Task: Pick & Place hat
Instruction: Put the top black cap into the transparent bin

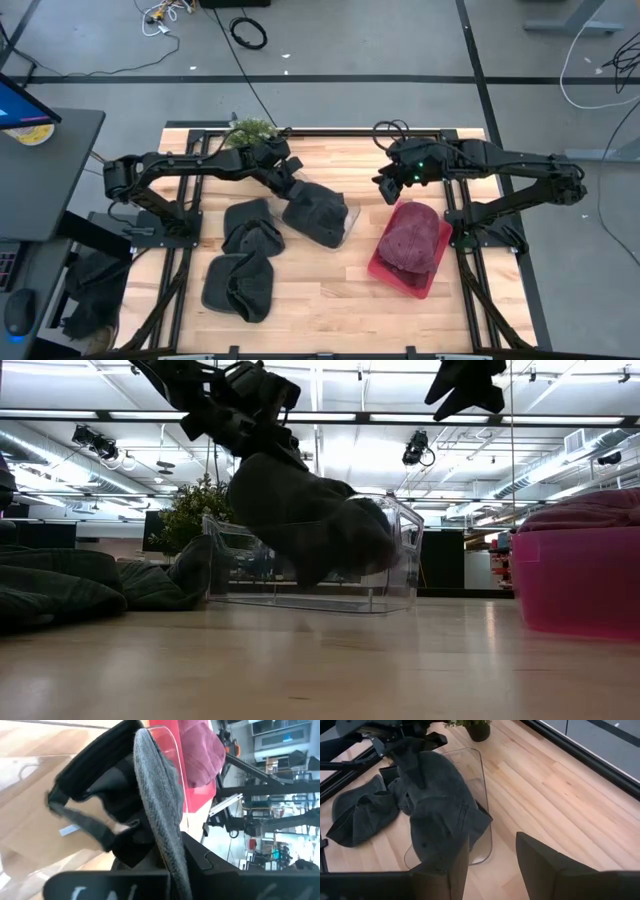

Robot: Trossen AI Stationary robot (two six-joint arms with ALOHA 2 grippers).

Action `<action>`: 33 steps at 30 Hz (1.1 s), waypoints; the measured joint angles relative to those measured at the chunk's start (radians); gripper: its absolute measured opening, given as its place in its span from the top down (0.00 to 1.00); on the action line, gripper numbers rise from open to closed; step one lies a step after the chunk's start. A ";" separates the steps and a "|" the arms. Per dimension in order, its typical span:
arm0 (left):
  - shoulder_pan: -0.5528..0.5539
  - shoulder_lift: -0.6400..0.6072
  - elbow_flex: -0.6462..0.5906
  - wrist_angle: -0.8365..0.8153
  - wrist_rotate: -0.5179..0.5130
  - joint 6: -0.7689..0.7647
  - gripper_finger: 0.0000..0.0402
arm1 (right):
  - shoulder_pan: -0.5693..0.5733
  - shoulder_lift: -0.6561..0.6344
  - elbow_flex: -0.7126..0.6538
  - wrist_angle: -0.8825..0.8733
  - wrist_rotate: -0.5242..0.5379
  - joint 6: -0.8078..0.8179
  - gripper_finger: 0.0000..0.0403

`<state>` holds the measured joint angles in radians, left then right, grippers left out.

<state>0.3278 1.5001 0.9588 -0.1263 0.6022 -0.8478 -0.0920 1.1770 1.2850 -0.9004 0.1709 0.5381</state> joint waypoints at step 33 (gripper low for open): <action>-0.034 0.007 0.018 -0.150 -0.253 1.266 0.97 | -0.001 0.000 0.000 0.007 -0.007 0.003 0.59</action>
<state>0.2937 1.5074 0.9768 -0.2763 0.3496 0.4178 -0.0929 1.1770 1.2854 -0.8932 0.1638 0.5407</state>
